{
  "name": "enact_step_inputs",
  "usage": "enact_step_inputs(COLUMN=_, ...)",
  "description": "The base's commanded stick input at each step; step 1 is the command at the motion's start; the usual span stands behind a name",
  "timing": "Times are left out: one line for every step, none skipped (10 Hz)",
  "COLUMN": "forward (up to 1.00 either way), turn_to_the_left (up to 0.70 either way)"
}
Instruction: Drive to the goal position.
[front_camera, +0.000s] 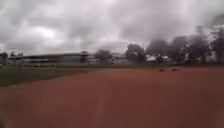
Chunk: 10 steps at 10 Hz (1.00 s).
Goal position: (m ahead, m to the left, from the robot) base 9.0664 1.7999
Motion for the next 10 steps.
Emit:
enact_step_inputs(forward=0.70, turn_to_the_left=0.00)
enact_step_inputs(forward=0.70, turn_to_the_left=0.00)
enact_step_inputs(forward=0.70, turn_to_the_left=0.00)
enact_step_inputs(forward=0.70, turn_to_the_left=0.00)
enact_step_inputs(forward=0.70, turn_to_the_left=0.00)
enact_step_inputs(forward=0.70, turn_to_the_left=0.00)
enact_step_inputs(forward=0.70, turn_to_the_left=0.00)
enact_step_inputs(forward=0.70, turn_to_the_left=0.00)
enact_step_inputs(forward=0.70, turn_to_the_left=0.00)
enact_step_inputs(forward=0.70, turn_to_the_left=0.00)
